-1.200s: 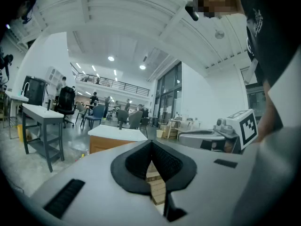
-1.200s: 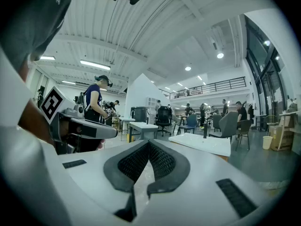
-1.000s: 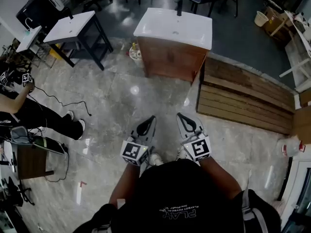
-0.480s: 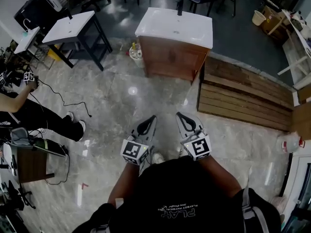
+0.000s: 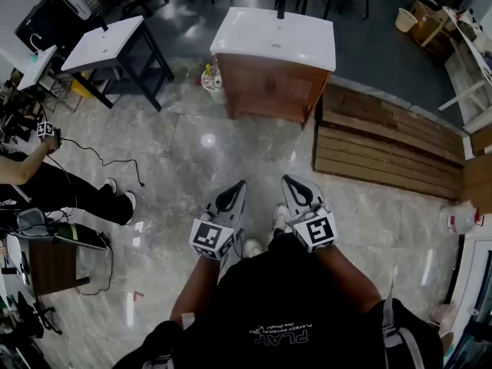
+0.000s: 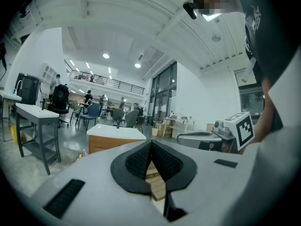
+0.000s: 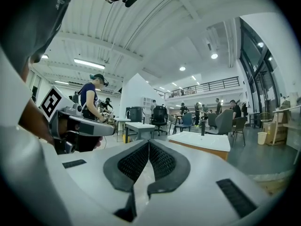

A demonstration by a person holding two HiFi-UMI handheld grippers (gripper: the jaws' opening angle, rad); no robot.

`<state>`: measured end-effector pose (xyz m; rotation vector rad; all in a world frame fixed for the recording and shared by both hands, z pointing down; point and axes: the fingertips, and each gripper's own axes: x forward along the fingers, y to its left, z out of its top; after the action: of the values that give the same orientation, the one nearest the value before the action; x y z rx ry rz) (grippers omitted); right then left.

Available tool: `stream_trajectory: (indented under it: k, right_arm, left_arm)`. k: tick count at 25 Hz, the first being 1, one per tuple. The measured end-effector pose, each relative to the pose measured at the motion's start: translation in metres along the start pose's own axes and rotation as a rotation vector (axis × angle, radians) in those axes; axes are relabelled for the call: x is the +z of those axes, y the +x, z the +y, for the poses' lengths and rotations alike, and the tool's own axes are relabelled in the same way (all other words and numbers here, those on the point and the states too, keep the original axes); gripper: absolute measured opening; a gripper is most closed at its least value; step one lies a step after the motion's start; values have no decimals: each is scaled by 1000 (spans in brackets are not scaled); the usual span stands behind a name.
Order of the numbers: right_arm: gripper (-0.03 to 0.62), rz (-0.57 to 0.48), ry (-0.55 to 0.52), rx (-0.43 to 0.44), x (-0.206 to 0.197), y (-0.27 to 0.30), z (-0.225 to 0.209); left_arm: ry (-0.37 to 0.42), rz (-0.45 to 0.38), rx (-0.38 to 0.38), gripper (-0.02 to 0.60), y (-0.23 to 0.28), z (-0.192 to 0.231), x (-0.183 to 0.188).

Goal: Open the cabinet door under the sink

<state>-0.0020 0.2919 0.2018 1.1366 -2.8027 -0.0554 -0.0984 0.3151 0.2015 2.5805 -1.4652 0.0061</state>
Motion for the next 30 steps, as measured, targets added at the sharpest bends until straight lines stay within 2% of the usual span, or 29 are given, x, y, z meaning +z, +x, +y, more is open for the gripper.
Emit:
stream_trajectory:
  k: [4, 20, 30]
  right_arm:
    - [25, 5, 10, -5, -5, 13, -15]
    - [25, -28, 30, 84, -9, 89, -88]
    - [25, -40, 37, 114, -12, 110, -125]
  left_arm:
    - [3, 6, 20, 18, 13, 12, 0]
    - [29, 45, 75, 18, 100, 55, 12]
    - [52, 60, 111, 18, 142, 67, 15]
